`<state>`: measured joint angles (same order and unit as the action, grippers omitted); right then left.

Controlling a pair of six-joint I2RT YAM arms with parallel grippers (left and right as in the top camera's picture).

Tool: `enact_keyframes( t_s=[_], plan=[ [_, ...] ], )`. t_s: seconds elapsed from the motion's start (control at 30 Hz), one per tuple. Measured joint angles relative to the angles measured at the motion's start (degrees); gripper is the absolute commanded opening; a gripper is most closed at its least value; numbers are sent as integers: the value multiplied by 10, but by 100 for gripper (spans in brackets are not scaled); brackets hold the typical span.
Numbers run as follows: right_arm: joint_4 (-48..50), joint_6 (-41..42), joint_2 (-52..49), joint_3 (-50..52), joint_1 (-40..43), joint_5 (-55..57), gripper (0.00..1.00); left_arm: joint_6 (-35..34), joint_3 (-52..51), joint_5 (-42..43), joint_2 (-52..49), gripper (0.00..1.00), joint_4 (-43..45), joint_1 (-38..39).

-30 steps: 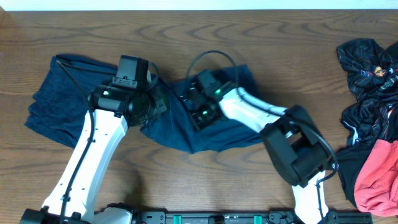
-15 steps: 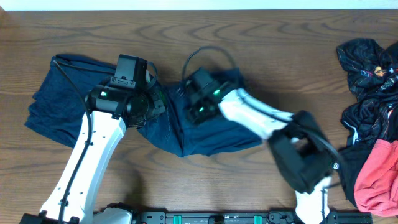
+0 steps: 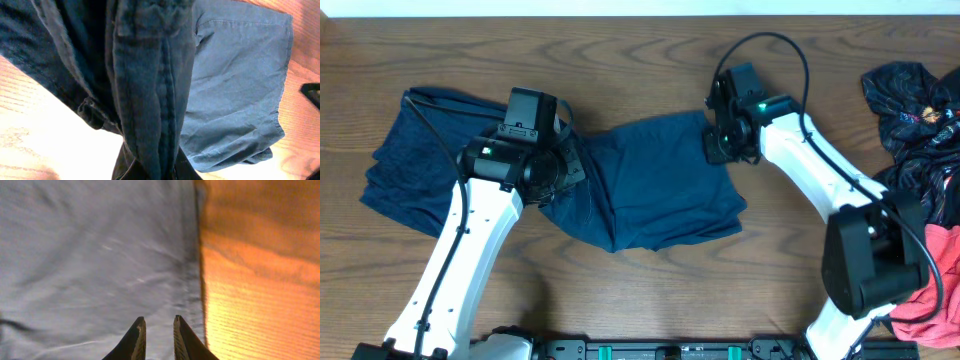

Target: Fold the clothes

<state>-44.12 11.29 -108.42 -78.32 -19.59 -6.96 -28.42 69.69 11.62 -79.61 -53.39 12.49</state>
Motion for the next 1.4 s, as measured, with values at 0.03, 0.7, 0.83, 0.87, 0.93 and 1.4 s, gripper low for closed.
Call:
enact_keyframes(
  t_s=[0.03, 0.7, 0.83, 0.87, 0.93, 1.4],
  plan=[
    [2, -1, -8, 9, 2, 2, 18, 0, 0, 0, 0, 6, 0, 0],
    [43, -5, -44, 72, -27, 24, 18, -52, 2, 82, -11, 6, 156, 96],
    [40, -3, -44, 72, -27, 25, 18, -57, 2, 88, -47, 6, 182, 139],
    [40, -3, -44, 72, -28, 25, 18, -59, 2, 89, -59, 7, 190, 148],
    [36, -3, -44, 72, -28, 25, 18, -61, 2, 91, -85, 15, 210, 165],
    [-86, 14, -34, 59, -9, 41, 15, -28, 3, 99, -113, 45, 256, 172]
  ],
)
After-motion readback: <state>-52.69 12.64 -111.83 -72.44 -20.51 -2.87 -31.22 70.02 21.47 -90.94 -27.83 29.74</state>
